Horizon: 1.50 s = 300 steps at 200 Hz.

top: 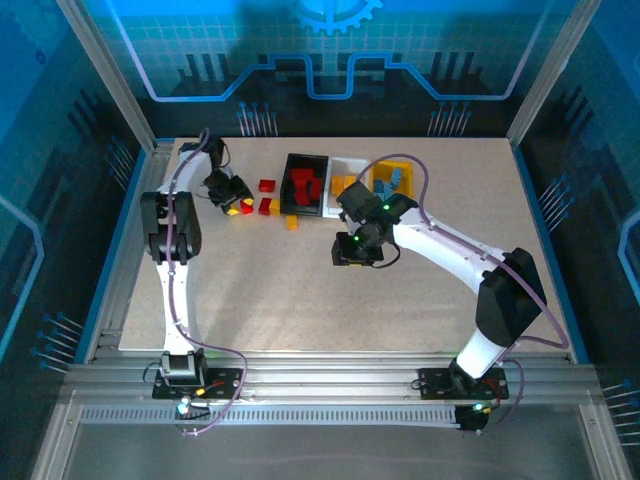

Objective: Sort the legos into containers by color

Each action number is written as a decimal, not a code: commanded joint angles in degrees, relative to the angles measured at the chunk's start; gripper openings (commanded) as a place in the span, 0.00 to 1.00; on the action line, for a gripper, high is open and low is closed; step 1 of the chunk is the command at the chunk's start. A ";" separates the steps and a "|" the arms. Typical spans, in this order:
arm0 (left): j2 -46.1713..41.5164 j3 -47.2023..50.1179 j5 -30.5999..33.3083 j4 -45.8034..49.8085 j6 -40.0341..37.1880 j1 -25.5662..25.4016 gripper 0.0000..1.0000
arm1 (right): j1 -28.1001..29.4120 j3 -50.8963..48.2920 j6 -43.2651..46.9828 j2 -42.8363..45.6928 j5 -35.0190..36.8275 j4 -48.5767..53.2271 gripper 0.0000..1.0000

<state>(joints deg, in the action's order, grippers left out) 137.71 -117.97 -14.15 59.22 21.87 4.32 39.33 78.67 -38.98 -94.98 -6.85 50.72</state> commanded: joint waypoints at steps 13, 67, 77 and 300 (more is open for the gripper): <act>1.14 -0.38 3.17 2.56 -2.25 -0.08 0.36 | -0.18 0.01 -0.66 2.16 0.70 0.94 0.35; -4.61 5.05 1.94 0.90 -2.09 -0.09 0.30 | -0.13 -0.40 -1.15 2.25 0.83 0.10 0.35; -6.10 6.24 1.75 0.55 -2.09 0.04 0.30 | -0.13 -0.48 -1.18 2.17 0.74 0.03 0.35; 1.52 -16.26 -15.31 -9.74 20.37 -11.20 0.30 | -8.21 -9.93 0.63 9.63 0.26 -2.02 0.35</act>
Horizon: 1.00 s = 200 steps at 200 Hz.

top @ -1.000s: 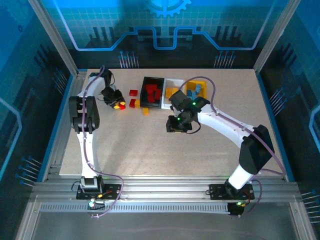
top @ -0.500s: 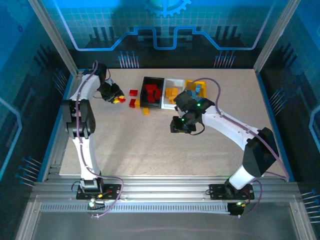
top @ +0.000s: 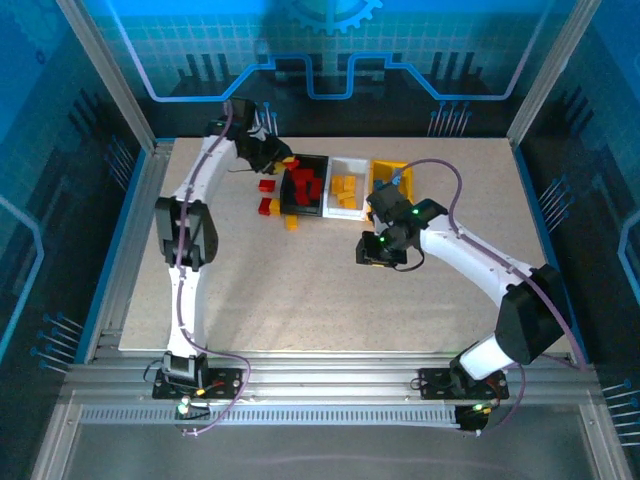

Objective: Sort the legos into containers by color

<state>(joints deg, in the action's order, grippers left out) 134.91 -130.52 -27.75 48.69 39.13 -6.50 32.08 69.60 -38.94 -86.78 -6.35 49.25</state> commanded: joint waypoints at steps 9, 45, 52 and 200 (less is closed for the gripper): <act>5.27 -4.70 -1.71 0.80 3.42 -0.58 0.30 | -1.11 -0.96 0.57 1.36 -0.33 -0.67 0.35; 6.94 -6.54 -1.95 0.84 4.11 -0.70 0.43 | -1.31 -0.96 0.62 0.85 -0.68 -1.11 0.35; 6.86 -6.60 -1.93 0.93 4.05 -0.65 0.46 | -1.31 -0.96 0.75 0.73 -0.77 -1.16 0.35; 3.87 -7.28 11.14 11.46 -7.08 8.05 0.63 | -1.31 1.24 1.85 -3.55 -3.22 -1.33 0.35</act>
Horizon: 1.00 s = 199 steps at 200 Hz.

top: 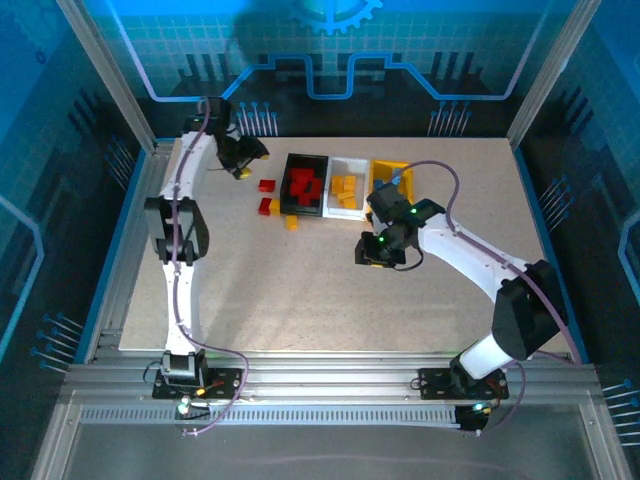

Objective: Sort the legos into containers by color

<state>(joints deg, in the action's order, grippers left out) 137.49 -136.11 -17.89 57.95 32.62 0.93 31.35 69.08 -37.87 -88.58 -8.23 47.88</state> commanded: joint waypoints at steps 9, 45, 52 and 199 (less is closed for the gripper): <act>2.12 -1.38 -0.03 0.70 0.21 0.83 0.62 | -0.46 2.40 0.82 -2.48 -1.44 -0.01 0.35; 5.85 -1.02 -11.32 -10.43 4.95 1.03 0.36 | 0.70 4.81 0.34 -5.18 -1.71 0.53 0.35; 6.55 -0.98 -13.18 -12.71 6.51 1.08 0.33 | 1.04 5.09 0.21 -5.58 -1.62 0.63 0.35; 18.97 -4.08 -17.84 -25.06 19.51 0.81 0.03 | 2.13 6.16 -0.99 -6.87 0.58 4.22 0.35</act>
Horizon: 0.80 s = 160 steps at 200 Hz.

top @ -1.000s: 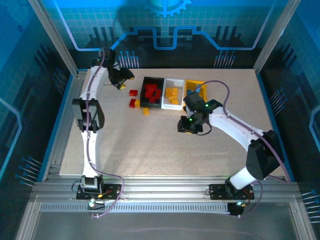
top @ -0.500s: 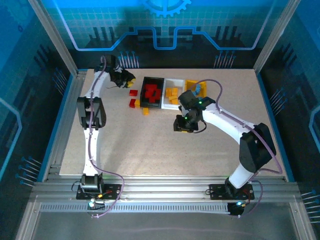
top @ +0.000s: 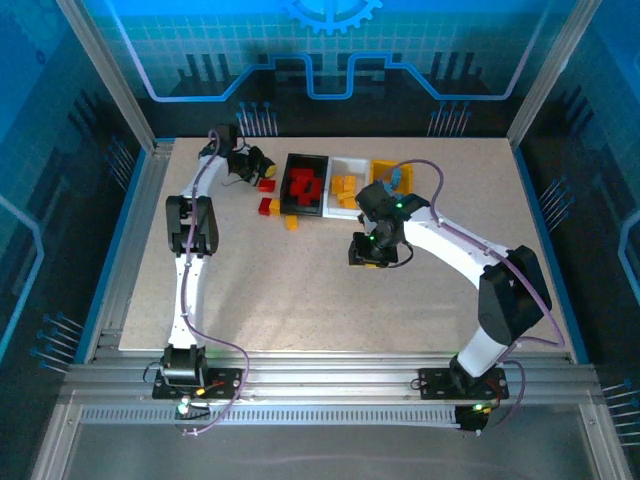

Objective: Sort the legos into containers by color

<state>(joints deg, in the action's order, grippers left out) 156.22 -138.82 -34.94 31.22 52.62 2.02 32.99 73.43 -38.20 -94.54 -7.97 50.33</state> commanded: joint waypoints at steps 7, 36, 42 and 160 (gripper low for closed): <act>-0.18 -0.38 -0.83 1.73 -0.95 -0.35 0.03 | 0.52 2.01 -0.65 -1.06 0.39 1.83 0.35; -3.33 4.26 -1.18 1.67 -3.22 -0.40 0.04 | 0.49 1.57 -0.62 -1.08 0.32 1.10 0.35; -4.10 5.32 -1.24 1.69 -3.75 -0.43 0.04 | 0.49 1.34 -0.63 -1.07 0.23 0.87 0.35; -25.66 43.01 -3.91 -6.48 -10.11 -3.74 0.03 | 0.58 -2.40 0.53 1.72 -0.56 -1.89 0.35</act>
<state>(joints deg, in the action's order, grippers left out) 136.62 -102.63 -36.14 26.68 45.06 0.40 32.99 71.96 -38.11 -94.87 -7.99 48.93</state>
